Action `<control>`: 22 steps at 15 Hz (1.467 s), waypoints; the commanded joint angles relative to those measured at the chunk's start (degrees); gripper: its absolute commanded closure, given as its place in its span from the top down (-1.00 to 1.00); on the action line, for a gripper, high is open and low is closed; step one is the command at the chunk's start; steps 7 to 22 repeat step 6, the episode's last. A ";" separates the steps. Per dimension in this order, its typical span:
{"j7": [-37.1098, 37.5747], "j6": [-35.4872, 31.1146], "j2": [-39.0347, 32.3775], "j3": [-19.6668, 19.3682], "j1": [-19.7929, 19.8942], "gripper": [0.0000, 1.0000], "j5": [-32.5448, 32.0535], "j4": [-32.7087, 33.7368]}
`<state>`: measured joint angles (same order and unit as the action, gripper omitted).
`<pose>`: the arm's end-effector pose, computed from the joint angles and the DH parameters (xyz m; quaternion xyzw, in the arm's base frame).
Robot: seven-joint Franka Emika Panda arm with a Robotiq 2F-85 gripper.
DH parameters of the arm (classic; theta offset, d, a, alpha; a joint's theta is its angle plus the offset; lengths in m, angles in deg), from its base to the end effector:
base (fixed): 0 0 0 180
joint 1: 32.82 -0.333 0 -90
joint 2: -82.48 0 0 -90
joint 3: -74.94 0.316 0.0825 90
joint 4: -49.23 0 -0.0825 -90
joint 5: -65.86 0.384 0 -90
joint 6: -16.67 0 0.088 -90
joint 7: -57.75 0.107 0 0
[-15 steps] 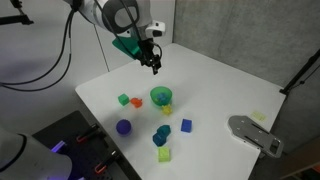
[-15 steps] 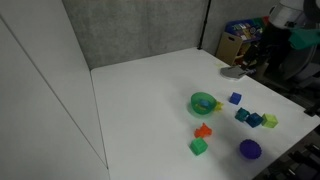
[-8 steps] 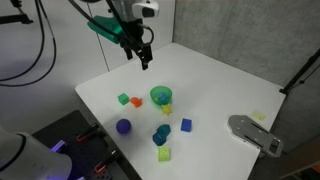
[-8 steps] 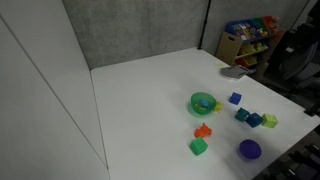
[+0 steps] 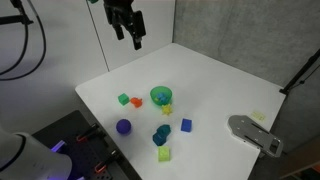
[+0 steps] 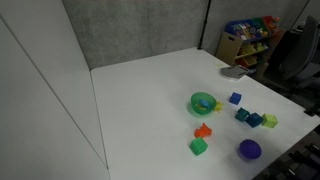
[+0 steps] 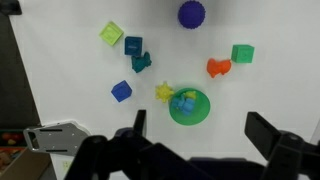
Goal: Pick up the light blue toy from the table and put it in the green bowl
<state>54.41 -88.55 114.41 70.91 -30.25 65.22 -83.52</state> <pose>0.3887 -0.0499 0.5532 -0.9989 0.0226 -0.0388 0.0100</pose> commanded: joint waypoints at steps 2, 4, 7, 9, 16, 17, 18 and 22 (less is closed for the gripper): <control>-0.72 1.68 -0.18 -0.03 0.08 1.00 -0.42 2.19; -0.04 0.64 -0.05 0.06 0.07 1.00 0.03 1.06; -0.04 0.64 -0.05 0.06 0.07 1.00 0.03 1.06; -0.04 0.64 -0.05 0.06 0.07 1.00 0.03 1.06; -0.04 0.64 -0.05 0.06 0.07 1.00 0.03 1.06; -0.04 0.64 -0.05 0.06 0.07 1.00 0.03 1.06; -0.04 0.64 -0.05 0.06 0.07 1.00 0.03 1.06; -0.04 0.64 -0.05 0.06 0.07 1.00 0.03 1.06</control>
